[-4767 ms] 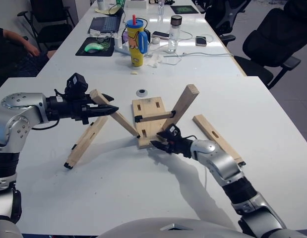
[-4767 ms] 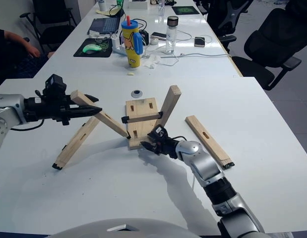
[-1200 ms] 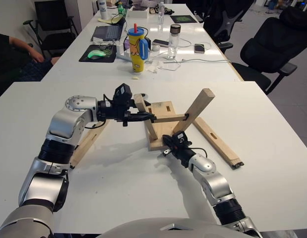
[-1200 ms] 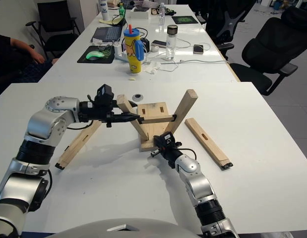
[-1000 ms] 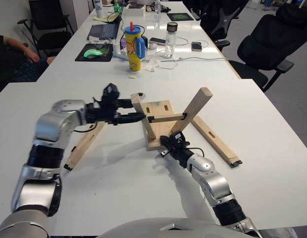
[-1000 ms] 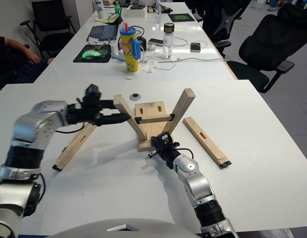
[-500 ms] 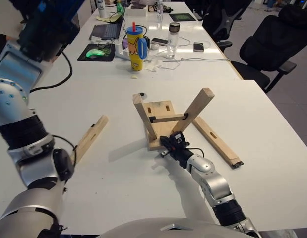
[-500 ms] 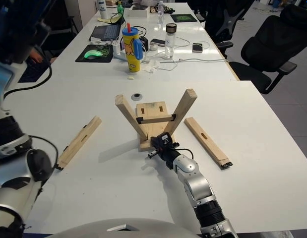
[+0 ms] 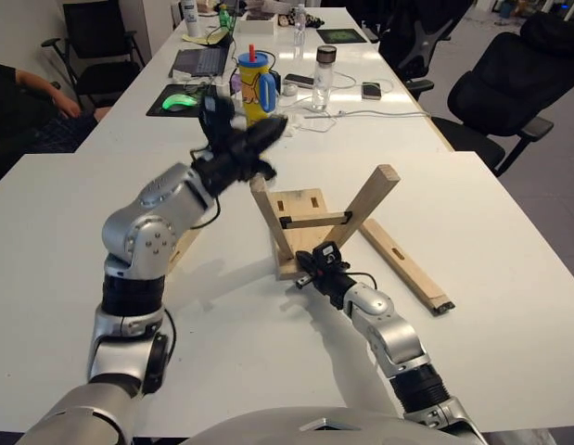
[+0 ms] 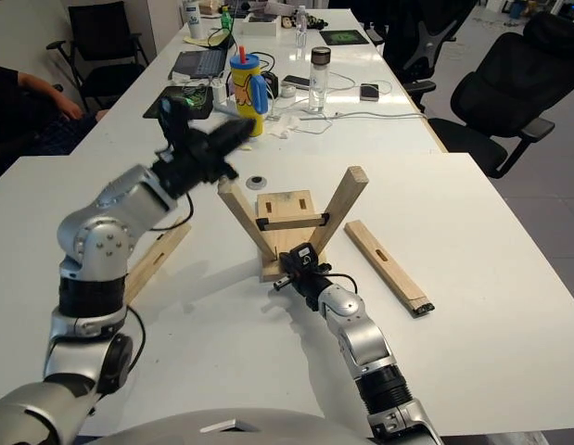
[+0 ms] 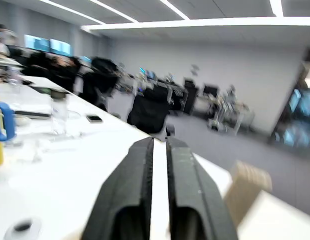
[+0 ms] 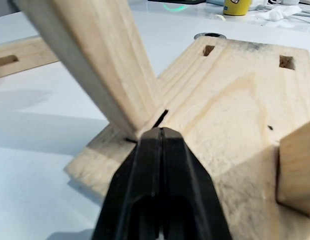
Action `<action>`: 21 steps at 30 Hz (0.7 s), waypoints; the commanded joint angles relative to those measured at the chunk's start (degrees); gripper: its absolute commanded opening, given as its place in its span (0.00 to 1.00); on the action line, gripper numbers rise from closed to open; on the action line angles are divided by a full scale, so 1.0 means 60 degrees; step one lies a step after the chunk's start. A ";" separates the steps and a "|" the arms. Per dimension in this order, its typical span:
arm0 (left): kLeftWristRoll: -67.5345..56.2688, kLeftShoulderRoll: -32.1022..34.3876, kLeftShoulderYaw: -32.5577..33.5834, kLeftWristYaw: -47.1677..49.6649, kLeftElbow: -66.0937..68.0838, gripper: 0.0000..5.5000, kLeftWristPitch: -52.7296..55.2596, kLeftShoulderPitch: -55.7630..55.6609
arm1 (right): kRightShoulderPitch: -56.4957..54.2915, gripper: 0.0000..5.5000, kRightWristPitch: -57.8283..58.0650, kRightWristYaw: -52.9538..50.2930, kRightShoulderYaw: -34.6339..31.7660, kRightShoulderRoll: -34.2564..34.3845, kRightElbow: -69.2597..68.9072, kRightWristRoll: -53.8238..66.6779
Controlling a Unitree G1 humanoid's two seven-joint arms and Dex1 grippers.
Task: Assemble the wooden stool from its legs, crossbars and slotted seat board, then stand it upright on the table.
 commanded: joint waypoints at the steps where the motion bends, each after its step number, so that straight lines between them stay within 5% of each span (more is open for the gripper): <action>1: -0.0972 0.0231 0.1845 0.0626 -0.0463 0.00 -0.0780 -0.2699 | 0.0836 0.00 0.1261 -0.0119 0.0210 -0.0213 0.1563 -0.0422; 5: -0.0305 0.0629 0.0988 0.0823 -0.0575 0.00 0.0454 -0.0762 | 0.0912 0.00 0.1306 -0.0182 0.0190 -0.0153 0.1503 -0.0421; 10: 0.0934 0.0644 -0.2686 0.1384 -0.1477 0.00 0.1975 0.4240 | 0.0771 0.00 0.1448 -0.0044 0.0252 -0.0218 0.1450 -0.0405; 14: 0.1577 0.0081 -0.2192 0.1812 -0.1280 0.00 0.1231 0.3109 | 0.0694 0.00 0.1439 0.0122 0.0217 -0.0335 0.1548 -0.0388; 17: 0.2421 -0.0174 -0.0780 0.2355 -0.1269 0.00 -0.0677 0.1815 | 0.0656 0.00 0.1196 0.0161 0.0229 -0.0332 0.1647 -0.0378; 21: 0.3714 -0.0128 0.0318 0.3197 -0.2078 0.00 -0.2059 0.2198 | 0.0572 0.00 0.0597 0.0173 0.0089 -0.0177 0.1469 -0.0298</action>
